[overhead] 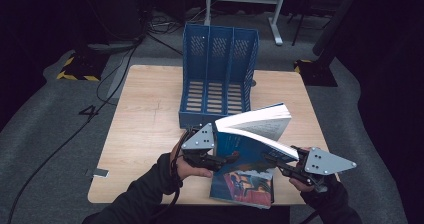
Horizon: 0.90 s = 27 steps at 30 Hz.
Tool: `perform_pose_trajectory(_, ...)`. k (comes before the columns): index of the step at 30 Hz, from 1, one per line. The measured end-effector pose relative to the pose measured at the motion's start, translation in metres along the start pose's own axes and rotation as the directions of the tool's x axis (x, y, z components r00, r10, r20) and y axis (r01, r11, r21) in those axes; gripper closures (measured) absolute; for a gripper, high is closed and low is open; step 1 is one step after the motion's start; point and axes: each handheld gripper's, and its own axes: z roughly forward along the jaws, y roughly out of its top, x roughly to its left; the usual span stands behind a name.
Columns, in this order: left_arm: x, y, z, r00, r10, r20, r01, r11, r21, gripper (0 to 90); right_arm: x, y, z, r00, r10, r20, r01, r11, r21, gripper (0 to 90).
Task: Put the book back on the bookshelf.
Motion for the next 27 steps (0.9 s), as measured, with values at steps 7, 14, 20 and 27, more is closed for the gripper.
perform_pose_trajectory(7, 0.005, 0.005, 0.003, 0.9998, -0.009, 0.017, 0.010, 0.9991, -0.041, 48.6, -0.002, -0.007, -0.006, 0.9994, 0.026, 0.021, -0.027, 0.999, 0.022, 74.2)
perform_pose_trajectory(14, 0.008, 0.016, 0.001, 0.9995, -0.009, 0.031, 0.012, 0.9965, -0.083, 50.9, -0.005, -0.014, -0.009, 0.9973, 0.061, 0.041, -0.063, 0.998, 0.027, 72.0)
perform_pose_trajectory(20, 0.007, 0.027, -0.001, 0.9994, -0.026, 0.024, 0.029, 0.9904, -0.135, 48.5, -0.006, -0.016, -0.009, 0.9968, 0.064, 0.048, -0.065, 0.997, 0.029, 70.3)
perform_pose_trajectory(27, 0.007, 0.034, -0.002, 1.0000, -0.006, 0.003, 0.007, 0.9938, -0.111, 55.7, -0.011, -0.024, -0.009, 0.9936, 0.089, 0.070, -0.093, 0.994, 0.059, 56.2)
